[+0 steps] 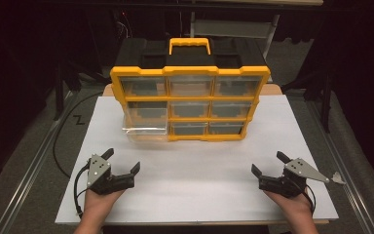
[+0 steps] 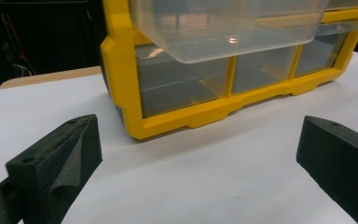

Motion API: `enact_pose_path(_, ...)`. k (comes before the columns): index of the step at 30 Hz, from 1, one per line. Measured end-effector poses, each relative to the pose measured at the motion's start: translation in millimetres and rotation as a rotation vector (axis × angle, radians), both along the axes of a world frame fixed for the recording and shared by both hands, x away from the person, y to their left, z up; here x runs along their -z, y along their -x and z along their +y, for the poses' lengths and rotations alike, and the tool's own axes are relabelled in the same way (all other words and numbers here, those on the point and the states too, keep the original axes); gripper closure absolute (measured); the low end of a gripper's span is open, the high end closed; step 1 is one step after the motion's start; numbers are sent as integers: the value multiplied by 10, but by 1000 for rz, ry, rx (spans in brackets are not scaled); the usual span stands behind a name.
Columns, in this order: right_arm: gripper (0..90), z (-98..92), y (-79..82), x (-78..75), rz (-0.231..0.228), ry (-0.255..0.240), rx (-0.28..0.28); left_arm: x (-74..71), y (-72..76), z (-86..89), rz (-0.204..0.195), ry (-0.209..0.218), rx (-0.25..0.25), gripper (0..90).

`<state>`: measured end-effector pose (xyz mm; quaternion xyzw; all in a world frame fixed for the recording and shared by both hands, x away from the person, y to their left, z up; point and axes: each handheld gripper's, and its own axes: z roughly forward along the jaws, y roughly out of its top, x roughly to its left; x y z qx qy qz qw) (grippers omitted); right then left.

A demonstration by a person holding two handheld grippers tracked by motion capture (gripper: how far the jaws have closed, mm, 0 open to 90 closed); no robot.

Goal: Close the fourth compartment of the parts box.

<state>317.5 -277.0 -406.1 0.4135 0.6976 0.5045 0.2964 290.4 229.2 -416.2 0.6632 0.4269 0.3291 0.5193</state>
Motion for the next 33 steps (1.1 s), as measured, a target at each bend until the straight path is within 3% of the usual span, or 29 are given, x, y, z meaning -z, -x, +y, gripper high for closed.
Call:
enact_pose_path(10,6,9,-10,10,-5,10,5,-3,5,-21,-2,16,1,6)
enact_pose_path(13,6,7,-17,19,3,9,8,-4,11,-34,-5,-2,9,6)
enact_pose_path(33,6,18,-37,45,25,34,-6,-4,10,-32,-8,-2,13,8)
